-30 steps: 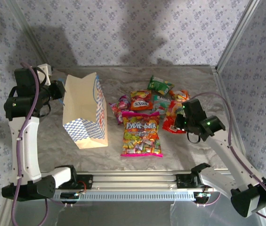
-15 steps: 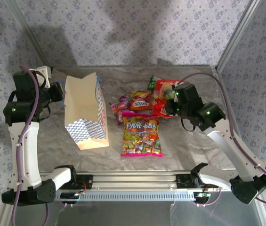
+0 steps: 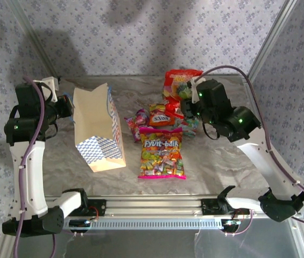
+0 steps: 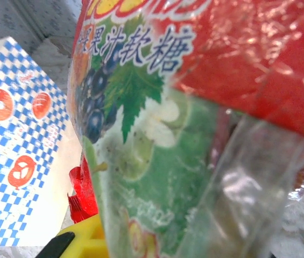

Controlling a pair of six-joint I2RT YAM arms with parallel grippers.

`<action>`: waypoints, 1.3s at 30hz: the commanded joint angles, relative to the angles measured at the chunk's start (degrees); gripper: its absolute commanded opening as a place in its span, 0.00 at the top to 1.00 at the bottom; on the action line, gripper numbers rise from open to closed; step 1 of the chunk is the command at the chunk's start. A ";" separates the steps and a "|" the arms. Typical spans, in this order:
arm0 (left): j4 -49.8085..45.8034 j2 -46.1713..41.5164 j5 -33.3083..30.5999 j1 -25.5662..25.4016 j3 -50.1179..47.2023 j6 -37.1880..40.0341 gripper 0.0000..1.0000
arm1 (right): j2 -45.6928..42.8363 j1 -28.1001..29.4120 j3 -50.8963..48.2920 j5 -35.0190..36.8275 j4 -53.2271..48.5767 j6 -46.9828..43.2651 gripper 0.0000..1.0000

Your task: Place the snacks into the paper bag

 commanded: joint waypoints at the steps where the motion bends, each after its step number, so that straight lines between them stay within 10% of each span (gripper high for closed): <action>1: 0.40 -1.96 1.23 0.33 -0.82 0.44 0.98 | 2.11 2.89 6.86 1.83 6.39 -3.53 1.00; 19: 0.00 -3.91 3.81 1.63 -2.60 0.31 0.98 | 16.33 22.74 31.37 11.01 10.64 -19.61 1.00; 39: 0.91 -4.78 8.92 5.79 -3.66 -1.23 0.97 | 27.52 27.04 38.32 4.90 22.96 -11.40 1.00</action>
